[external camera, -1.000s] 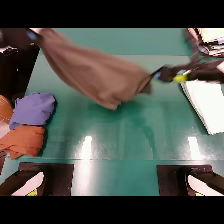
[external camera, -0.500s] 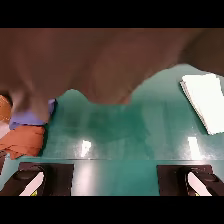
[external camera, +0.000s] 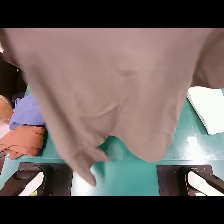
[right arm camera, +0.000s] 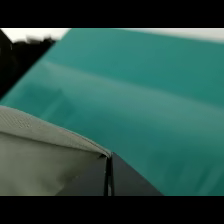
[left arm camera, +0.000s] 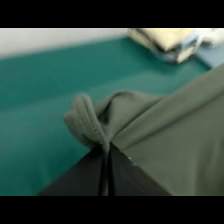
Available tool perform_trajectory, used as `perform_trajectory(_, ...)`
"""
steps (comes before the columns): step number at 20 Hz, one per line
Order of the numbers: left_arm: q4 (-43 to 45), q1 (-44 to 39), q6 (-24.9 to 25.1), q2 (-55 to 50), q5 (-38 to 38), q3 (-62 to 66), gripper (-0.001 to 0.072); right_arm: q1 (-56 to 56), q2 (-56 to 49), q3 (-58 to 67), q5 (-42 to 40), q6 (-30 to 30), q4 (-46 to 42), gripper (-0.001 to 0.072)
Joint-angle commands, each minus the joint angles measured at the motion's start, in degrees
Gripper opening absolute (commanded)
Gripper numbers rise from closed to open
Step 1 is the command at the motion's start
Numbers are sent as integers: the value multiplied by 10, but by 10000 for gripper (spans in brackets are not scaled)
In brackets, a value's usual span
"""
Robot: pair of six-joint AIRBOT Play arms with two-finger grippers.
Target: Fold the shirts.
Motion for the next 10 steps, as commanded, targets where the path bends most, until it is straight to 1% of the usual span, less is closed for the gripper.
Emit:
perform_trajectory(1,35,1,6,-32,-1,-164,28,78,-93,-56,21,14,-128,11)
perform_trajectory(3,47,1,7,-71,36,-240,27,118,-150,-95,-26,8,-170,11)
perform_trajectory(4,48,1,14,-96,65,-272,28,131,-181,-109,-64,2,-171,11)
perform_trajectory(5,47,1,34,-126,96,-292,27,141,-211,-114,-97,2,-170,11)
perform_trajectory(7,48,1,60,-194,151,-297,28,151,-265,-100,-142,2,-170,12)
perform_trajectory(10,48,1,63,-279,219,-275,28,154,-333,-40,-157,2,-169,14)
